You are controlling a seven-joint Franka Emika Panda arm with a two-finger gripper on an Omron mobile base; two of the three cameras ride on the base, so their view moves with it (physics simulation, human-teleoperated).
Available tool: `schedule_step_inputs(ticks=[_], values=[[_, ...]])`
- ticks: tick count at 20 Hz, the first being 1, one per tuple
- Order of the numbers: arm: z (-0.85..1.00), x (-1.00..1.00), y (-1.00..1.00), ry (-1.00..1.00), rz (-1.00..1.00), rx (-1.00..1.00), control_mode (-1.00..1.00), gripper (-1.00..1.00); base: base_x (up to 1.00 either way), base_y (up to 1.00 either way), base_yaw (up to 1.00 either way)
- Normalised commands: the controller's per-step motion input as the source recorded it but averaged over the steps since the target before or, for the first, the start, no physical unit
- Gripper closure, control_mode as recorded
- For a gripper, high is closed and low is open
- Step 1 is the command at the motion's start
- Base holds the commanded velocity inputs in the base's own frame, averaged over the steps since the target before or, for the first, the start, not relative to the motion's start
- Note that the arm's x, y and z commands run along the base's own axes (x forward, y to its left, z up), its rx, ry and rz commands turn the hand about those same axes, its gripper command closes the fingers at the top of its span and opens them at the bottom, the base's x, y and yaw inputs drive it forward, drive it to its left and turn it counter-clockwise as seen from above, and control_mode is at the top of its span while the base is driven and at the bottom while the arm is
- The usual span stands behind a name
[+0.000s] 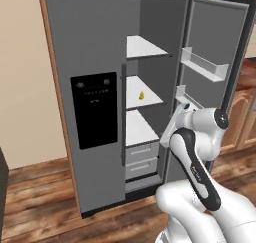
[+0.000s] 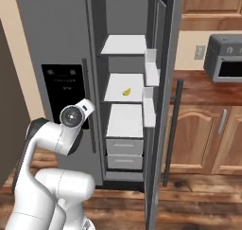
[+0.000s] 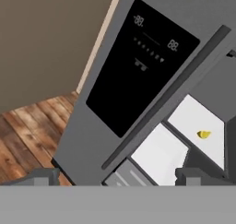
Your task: Gather the lemon wedge and cucumber from the fridge and place them on a tray on the dining counter. Then gather the fishs from the fridge and place them on the other tray.
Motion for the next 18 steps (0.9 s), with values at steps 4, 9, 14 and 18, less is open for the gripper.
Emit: schedule_step_inputs(ticks=[4, 9, 14, 18], values=[[0.0, 0.0, 0.0, 0.0, 0.0, 0.0, 1.0, -1.0, 0.31, -0.31, 0.04], [0.0, 0.0, 0.0, 0.0, 0.0, 0.0, 1.0, -1.0, 0.51, -0.12, 0.03], [0.0, 0.0, 0.0, 0.0, 0.0, 0.0, 1.0, -1.0, 0.61, -0.25, 0.02], [0.0, 0.0, 0.0, 0.0, 0.0, 0.0, 1.0, -1.0, 0.44, -0.56, 0.01]])
